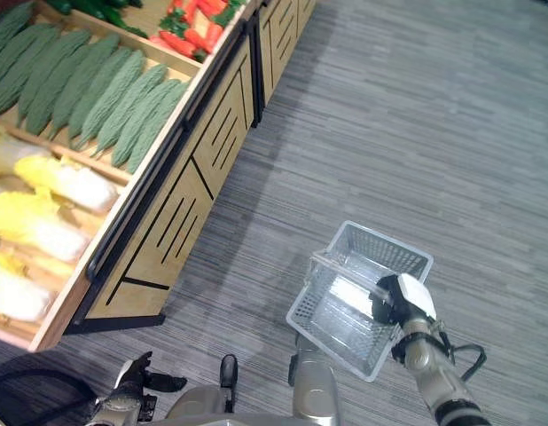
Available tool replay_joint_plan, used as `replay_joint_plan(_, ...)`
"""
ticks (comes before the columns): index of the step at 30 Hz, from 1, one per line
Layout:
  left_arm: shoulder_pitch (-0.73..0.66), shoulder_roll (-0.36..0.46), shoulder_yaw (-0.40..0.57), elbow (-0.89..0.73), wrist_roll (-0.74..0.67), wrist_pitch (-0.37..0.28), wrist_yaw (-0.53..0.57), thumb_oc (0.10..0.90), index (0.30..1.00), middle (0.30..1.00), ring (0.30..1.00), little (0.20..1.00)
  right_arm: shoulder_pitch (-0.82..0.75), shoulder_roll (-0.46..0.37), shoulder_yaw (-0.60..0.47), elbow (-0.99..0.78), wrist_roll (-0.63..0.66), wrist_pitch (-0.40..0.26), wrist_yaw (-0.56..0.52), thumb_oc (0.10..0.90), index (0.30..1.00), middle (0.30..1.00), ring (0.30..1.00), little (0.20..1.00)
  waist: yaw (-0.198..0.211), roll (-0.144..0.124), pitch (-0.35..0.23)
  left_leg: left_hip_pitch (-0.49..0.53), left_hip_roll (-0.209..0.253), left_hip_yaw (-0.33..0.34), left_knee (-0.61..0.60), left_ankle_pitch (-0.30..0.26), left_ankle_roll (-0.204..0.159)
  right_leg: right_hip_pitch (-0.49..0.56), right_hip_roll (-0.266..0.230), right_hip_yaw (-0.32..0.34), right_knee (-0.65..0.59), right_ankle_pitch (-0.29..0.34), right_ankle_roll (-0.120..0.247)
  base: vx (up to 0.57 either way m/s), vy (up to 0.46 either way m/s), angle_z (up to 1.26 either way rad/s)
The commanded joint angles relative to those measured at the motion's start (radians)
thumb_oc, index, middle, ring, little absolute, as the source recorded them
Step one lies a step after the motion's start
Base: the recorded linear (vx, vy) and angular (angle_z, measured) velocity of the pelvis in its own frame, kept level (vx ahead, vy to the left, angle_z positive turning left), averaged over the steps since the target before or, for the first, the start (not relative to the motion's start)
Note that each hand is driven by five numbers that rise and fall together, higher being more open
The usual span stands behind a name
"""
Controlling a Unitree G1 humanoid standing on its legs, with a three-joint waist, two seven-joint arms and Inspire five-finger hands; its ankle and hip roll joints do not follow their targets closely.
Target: Get the vegetables into the basket
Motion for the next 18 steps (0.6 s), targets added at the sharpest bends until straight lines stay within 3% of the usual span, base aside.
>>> replay_joint_plan(1, 0.017, 0.046, -0.018, -0.013, -0.007, -0.004, 0.028, 0.9, 1.0, 1.0, 1.0, 1.0, 0.018, -0.126, -0.102, -0.107, 0.017, -0.071, -0.074, 0.4, 0.3, 0.3, 0.3, 0.3, -0.007, -0.036, -0.064, -0.035, 0.056, 0.015, 0.063, 0.032, -0.034, -0.043, -0.061, -0.001, 0.104, -0.035, 0.147, 0.19, -0.417, 0.67)
replay_joint_plan(2, 0.011, 0.039, -0.019, -0.017, -0.018, -0.002, 0.031, 0.9, 1.0, 1.0, 1.0, 1.0, 0.025, -0.141, -0.109, -0.108, 0.028, -0.071, -0.078, 0.4, 0.3, 0.3, 0.3, 0.3, -0.002, -0.037, -0.052, -0.089, 0.062, 0.055, 0.164, 0.072, -0.043, -0.011, -0.066, -0.03, 0.107, -0.063, 0.126, 0.12, -0.328, 0.46)
replay_joint_plan(4, -0.001, 0.035, -0.029, -0.029, -0.025, 0.0, 0.033, 0.9, 1.0, 1.0, 1.0, 1.0, 0.036, -0.147, -0.118, -0.104, 0.036, -0.07, -0.087, 0.4, 0.3, 0.3, 0.3, 0.3, -0.002, -0.038, -0.037, -0.149, 0.085, 0.131, 0.246, 0.09, -0.043, 0.028, -0.066, -0.068, 0.097, -0.089, 0.106, 0.06, -0.279, 1.13)
replay_joint_plan(5, -0.01, 0.034, -0.038, -0.042, -0.026, 0.002, 0.037, 0.9, 1.0, 1.0, 1.0, 1.0, 0.044, -0.147, -0.126, -0.102, 0.04, -0.066, -0.093, 0.4, 0.3, 0.3, 0.3, 0.3, -0.002, -0.037, -0.03, -0.174, 0.1, 0.179, 0.235, 0.102, -0.038, 0.048, -0.068, -0.093, 0.092, -0.1, 0.103, 0.02, -0.202, 1.23)
replay_joint_plan(8, -0.025, 0.03, -0.055, -0.054, -0.019, 0.005, 0.042, 0.9, 1.0, 1.0, 1.0, 1.0, 0.064, -0.14, -0.149, -0.102, 0.047, -0.055, -0.105, 0.4, 0.3, 0.3, 0.3, 0.3, -0.003, -0.029, -0.03, -0.22, 0.09, 0.24, 0.152, 0.094, -0.026, 0.078, -0.077, -0.149, 0.077, -0.116, 0.11, 0.05, -0.124, 0.63)
replay_joint_plan(11, -0.023, 0.025, -0.063, -0.048, -0.001, 0.011, 0.045, 0.9, 1.0, 1.0, 1.0, 1.0, 0.077, -0.127, -0.159, -0.111, 0.049, -0.052, -0.115, 0.4, 0.3, 0.3, 0.3, 0.3, 0.0, -0.008, -0.044, -0.249, 0.094, 0.298, 0.013, 0.158, -0.031, 0.099, -0.079, -0.182, 0.083, -0.138, 0.121, 0.19, 0.053, 0.74)
replay_joint_plan(12, -0.015, 0.03, -0.065, -0.046, 0.012, 0.012, 0.045, 0.9, 1.0, 1.0, 1.0, 1.0, 0.078, -0.117, -0.157, -0.107, 0.048, -0.052, -0.116, 0.4, 0.3, 0.3, 0.3, 0.3, 0.008, -0.004, -0.046, -0.271, 0.113, 0.3, -0.024, 0.21, -0.04, 0.122, -0.078, -0.189, 0.099, -0.159, 0.119, 0.23, 0.082, 0.5)
replay_joint_plan(14, 0.002, 0.036, -0.052, -0.037, 0.016, 0.019, 0.044, 0.9, 1.0, 1.0, 1.0, 1.0, 0.084, -0.107, -0.146, -0.108, 0.037, -0.049, -0.11, 0.4, 0.3, 0.3, 0.3, 0.3, 0.016, -0.008, -0.055, -0.232, 0.107, 0.308, -0.063, 0.201, -0.026, 0.143, -0.084, -0.194, 0.14, -0.188, 0.122, 0.32, 0.19, 0.11)
replay_joint_plan(18, 0.01, 0.048, -0.043, -0.04, 0.016, 0.013, 0.045, 0.9, 1.0, 1.0, 1.0, 1.0, 0.064, -0.065, -0.13, -0.092, 0.046, -0.052, -0.11, 0.4, 0.3, 0.3, 0.3, 0.3, 0.027, -0.033, -0.057, -0.215, 0.078, 0.329, -0.032, 0.162, -0.004, 0.156, -0.119, -0.179, 0.161, -0.179, 0.14, 0.19, 0.192, -0.12)
